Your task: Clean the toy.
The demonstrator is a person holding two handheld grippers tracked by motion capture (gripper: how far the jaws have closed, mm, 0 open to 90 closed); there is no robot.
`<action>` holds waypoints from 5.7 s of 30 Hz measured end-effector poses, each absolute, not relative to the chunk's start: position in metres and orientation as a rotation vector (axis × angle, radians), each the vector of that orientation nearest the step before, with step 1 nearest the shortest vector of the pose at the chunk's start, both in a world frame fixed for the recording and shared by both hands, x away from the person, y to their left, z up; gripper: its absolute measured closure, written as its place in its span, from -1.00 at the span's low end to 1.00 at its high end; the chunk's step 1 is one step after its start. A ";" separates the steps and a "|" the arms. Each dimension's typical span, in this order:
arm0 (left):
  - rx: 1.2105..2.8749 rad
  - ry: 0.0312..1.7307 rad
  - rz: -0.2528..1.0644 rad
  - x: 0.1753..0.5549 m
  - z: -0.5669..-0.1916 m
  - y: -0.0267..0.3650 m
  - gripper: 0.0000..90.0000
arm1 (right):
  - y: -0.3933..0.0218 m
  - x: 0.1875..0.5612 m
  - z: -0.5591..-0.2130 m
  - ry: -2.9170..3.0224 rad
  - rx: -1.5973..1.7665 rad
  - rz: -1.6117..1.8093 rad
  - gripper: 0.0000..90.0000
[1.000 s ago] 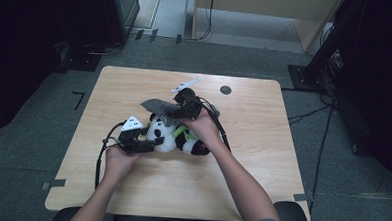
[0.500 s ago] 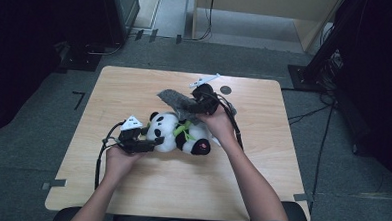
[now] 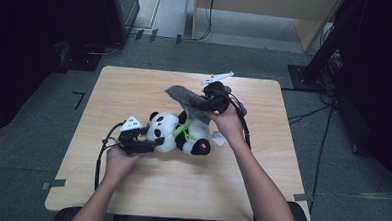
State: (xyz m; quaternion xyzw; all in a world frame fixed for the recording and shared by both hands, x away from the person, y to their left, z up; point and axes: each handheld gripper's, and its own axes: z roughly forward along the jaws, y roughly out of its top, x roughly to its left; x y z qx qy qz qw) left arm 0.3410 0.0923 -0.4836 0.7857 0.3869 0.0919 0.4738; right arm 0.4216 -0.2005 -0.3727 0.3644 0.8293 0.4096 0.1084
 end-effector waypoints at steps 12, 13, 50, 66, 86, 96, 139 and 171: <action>1.922 0.948 0.226 0.341 -0.484 0.092 -0.43 | -0.238 0.405 -0.362 2.394 1.056 1.197 0.54; 1.922 0.948 0.226 0.341 -0.484 0.092 -0.43 | -0.238 0.405 -0.362 2.394 1.056 1.197 0.54; 1.906 0.950 0.200 0.343 -0.485 0.094 -0.48 | -0.299 0.388 -0.418 2.291 1.285 1.252 0.58; 1.889 0.941 0.216 0.343 -0.487 0.093 -0.53 | -0.271 0.383 -0.382 2.292 1.133 1.386 0.57; 1.930 0.955 0.247 0.340 -0.484 0.090 -0.49 | -0.233 0.388 -0.405 2.398 1.037 1.317 0.58; 1.913 0.947 0.221 0.342 -0.487 0.093 -0.50 | -0.261 0.385 -0.410 2.346 1.134 1.299 0.57; 1.910 0.954 0.200 0.342 -0.486 0.094 -0.54 | -0.219 0.365 -0.416 2.484 1.016 1.386 0.39; 1.918 0.950 0.192 0.339 -0.488 0.094 -0.54 | -0.243 0.356 -0.438 2.458 1.016 1.382 0.55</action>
